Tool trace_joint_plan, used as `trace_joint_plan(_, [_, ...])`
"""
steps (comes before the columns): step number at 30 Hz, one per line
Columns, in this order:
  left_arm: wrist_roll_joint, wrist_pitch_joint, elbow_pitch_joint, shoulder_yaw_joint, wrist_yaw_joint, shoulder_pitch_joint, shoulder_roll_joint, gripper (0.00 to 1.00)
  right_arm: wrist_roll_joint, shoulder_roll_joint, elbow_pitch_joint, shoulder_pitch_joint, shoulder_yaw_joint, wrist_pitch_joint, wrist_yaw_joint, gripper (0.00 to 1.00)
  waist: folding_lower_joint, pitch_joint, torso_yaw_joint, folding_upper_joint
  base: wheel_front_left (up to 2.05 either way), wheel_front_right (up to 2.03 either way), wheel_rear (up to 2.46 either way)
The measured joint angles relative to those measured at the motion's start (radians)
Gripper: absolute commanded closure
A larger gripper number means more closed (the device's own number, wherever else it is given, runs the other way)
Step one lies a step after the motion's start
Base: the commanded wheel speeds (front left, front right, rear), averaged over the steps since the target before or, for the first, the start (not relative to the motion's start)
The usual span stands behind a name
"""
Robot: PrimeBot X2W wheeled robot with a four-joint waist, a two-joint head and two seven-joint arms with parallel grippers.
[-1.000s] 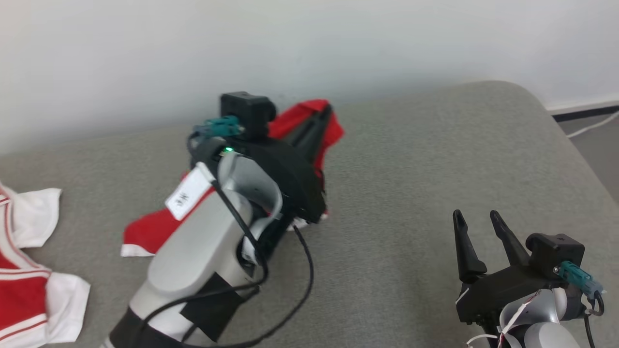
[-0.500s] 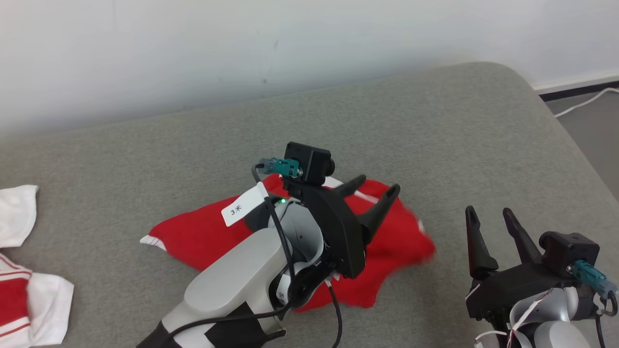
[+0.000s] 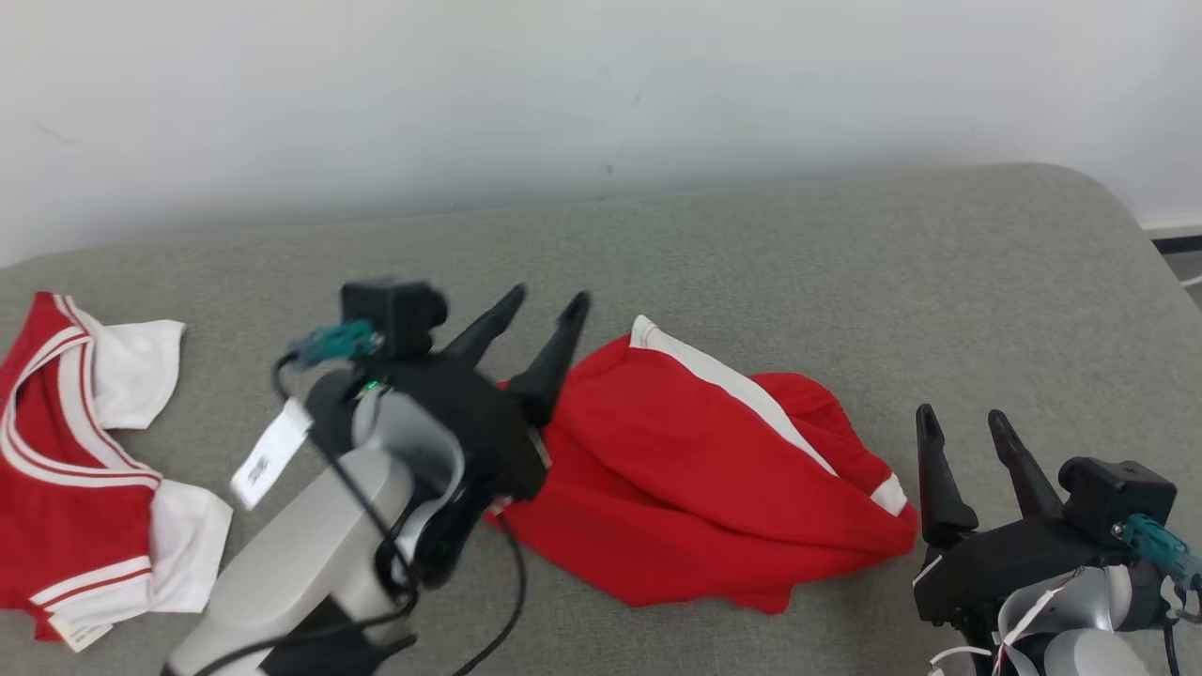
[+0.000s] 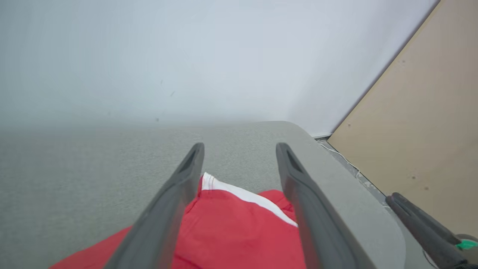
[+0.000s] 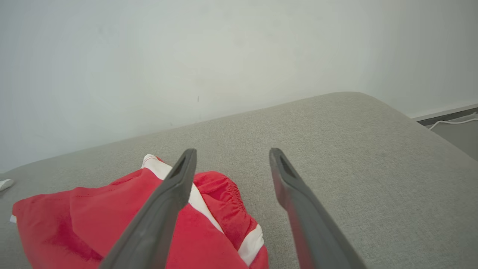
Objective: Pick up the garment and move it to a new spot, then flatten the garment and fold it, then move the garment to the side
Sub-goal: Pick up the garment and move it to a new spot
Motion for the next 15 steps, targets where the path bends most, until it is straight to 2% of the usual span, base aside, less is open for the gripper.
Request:
trace_joint_plan(7, [0.075, -0.151, -0.090, 0.045, 0.018, 0.162, 0.127, 0.00, 0.032, 0.013, 0.014, 0.018, -0.031, -0.052, 0.000, 0.00, 0.0000, -0.030, 0.046, 0.0000, 0.00, 0.00, 0.00])
trace_joint_plan(11, [0.094, -0.215, -0.115, 0.070, 0.026, 0.263, 0.169, 0.00, 0.035, 0.015, 0.025, 0.029, -0.048, -0.071, 0.000, 0.00, -0.0001, -0.051, 0.066, 0.0000, 0.00, 0.00, 0.00])
trace_joint_plan(15, [0.098, -0.262, -0.132, 0.148, 0.027, 0.369, 0.187, 0.00, 0.051, 0.020, 0.044, 0.039, -0.058, -0.088, 0.000, 0.00, -0.0001, -0.072, 0.080, 0.0000, 0.00, 0.00, 0.00])
